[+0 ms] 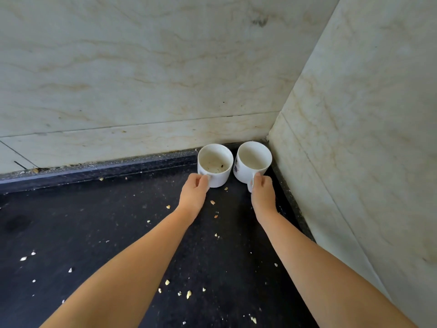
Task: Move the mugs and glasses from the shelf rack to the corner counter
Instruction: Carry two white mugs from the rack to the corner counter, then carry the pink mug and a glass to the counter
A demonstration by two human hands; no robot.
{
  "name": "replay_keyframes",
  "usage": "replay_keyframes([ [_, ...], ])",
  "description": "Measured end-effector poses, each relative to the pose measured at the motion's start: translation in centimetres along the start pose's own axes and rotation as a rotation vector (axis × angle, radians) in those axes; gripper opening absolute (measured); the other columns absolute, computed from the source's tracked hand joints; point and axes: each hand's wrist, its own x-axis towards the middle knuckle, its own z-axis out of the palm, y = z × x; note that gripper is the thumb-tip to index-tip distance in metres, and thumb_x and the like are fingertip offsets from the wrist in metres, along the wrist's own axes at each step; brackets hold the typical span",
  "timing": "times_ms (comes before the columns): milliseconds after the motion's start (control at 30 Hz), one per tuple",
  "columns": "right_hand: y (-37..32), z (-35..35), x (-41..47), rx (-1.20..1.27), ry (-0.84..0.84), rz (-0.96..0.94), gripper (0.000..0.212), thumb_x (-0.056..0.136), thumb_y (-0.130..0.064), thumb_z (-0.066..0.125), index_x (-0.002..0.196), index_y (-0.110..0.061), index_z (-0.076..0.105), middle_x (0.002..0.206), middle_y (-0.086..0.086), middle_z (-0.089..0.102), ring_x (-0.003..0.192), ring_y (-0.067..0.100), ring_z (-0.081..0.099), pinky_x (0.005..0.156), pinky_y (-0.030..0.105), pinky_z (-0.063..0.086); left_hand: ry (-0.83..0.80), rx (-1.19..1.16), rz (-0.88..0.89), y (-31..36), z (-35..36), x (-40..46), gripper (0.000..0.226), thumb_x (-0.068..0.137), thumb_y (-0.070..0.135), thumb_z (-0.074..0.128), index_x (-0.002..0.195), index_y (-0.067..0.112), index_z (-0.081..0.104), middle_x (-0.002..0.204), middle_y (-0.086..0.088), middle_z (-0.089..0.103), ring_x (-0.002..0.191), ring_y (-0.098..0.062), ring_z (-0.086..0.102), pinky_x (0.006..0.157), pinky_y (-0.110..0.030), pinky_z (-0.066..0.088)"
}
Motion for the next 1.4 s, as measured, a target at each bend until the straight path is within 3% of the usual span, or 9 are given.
replay_keyframes([
  [100, -1.1, -2.1, -1.4, -0.232, 0.04, -0.111, 0.028, 0.096, -0.024, 0.042, 0.107, -0.002, 0.055, 0.109, 0.015, 0.057, 0.104, 0.03, 0.053, 0.08, 0.036, 0.044, 0.088, 0.17, -0.017, 1.2, -1.3, -1.4, 0.029, 0.094, 0.029, 0.046, 0.119, 0.014, 0.048, 0.114, -0.006, 0.057, 0.097, -0.021, 0.056, 0.078, -0.034, 0.048],
  [167, -2.2, -3.2, -2.8, -0.5, 0.029, -0.322, 0.03, 0.095, -0.025, 0.047, 0.117, -0.006, 0.053, 0.121, 0.013, 0.054, 0.114, 0.029, 0.049, 0.088, 0.036, 0.044, 0.126, 0.295, 0.065, 2.3, -2.1, -2.6, 0.035, 0.095, 0.024, 0.045, 0.127, 0.011, 0.045, 0.123, -0.011, 0.053, 0.109, -0.027, 0.052, 0.091, -0.044, 0.049],
  [267, -4.2, -4.5, -5.6, -0.878, -0.019, -0.708, 0.044, 0.094, -0.029, 0.047, 0.134, -0.01, 0.045, 0.139, 0.012, 0.045, 0.123, 0.031, 0.046, 0.097, 0.041, 0.043, 0.108, 0.471, 0.276, 4.2, -3.1, -5.4, 0.038, 0.095, 0.027, 0.044, 0.131, 0.013, 0.044, 0.128, -0.011, 0.05, 0.116, -0.029, 0.047, 0.096, -0.048, 0.045],
  [500, -7.9, -5.2, -11.2, -1.062, -0.107, -1.01, 0.04, 0.092, -0.029, 0.048, 0.129, -0.013, 0.05, 0.134, 0.008, 0.051, 0.122, 0.029, 0.049, 0.096, 0.047, 0.04, 0.217, 0.884, 0.484, 6.0, -6.9, -11.9, 0.041, 0.096, 0.036, 0.04, 0.132, 0.017, 0.044, 0.13, -0.005, 0.051, 0.122, -0.025, 0.046, 0.104, -0.039, 0.033],
  [600, -8.6, -4.4, -13.3, -1.09, -0.213, -1.073, 0.045, 0.095, -0.03, 0.041, 0.137, -0.015, 0.044, 0.138, 0.008, 0.046, 0.127, 0.03, 0.043, 0.105, 0.049, 0.032, 0.278, 1.023, 0.5, 5.4, -9.4, -14.7, 0.043, 0.097, 0.04, 0.037, 0.135, 0.02, 0.041, 0.133, -0.001, 0.05, 0.126, -0.023, 0.044, 0.111, -0.04, 0.028],
  [733, -8.9, -2.6, -18.0, -1.065, -0.349, -1.196, 0.045, 0.099, -0.035, 0.036, 0.14, -0.018, 0.038, 0.145, 0.005, 0.039, 0.135, 0.026, 0.034, 0.111, 0.049, 0.023, 0.388, 1.098, 0.384, 2.7, -13.1, -20.6, 0.044, 0.097, 0.041, 0.035, 0.135, 0.02, 0.04, 0.135, -0.002, 0.049, 0.128, -0.023, 0.042, 0.114, -0.042, 0.025],
  [1033, -6.9, -0.1, -34.3, -0.946, -0.667, -1.602, 0.041, 0.099, -0.034, 0.035, 0.137, -0.019, 0.042, 0.138, 0.004, 0.047, 0.13, 0.025, 0.04, 0.115, 0.051, 0.02, 0.731, 1.042, -0.029, -7.3, -18.5, -39.6, 0.043, 0.095, 0.043, 0.037, 0.131, 0.02, 0.043, 0.13, -0.002, 0.05, 0.124, -0.024, 0.044, 0.11, -0.041, 0.025],
  [1400, -2.1, 0.2, -59.5, -0.759, -0.973, -2.059, 0.04, 0.098, -0.036, 0.036, 0.133, -0.018, 0.044, 0.133, 0.006, 0.05, 0.124, 0.026, 0.045, 0.108, 0.046, 0.028, 1.1, 0.91, -0.385, -16.8, -21.0, -64.7, 0.043, 0.094, 0.042, 0.04, 0.129, 0.018, 0.046, 0.127, -0.004, 0.052, 0.122, -0.025, 0.046, 0.108, -0.041, 0.029],
])
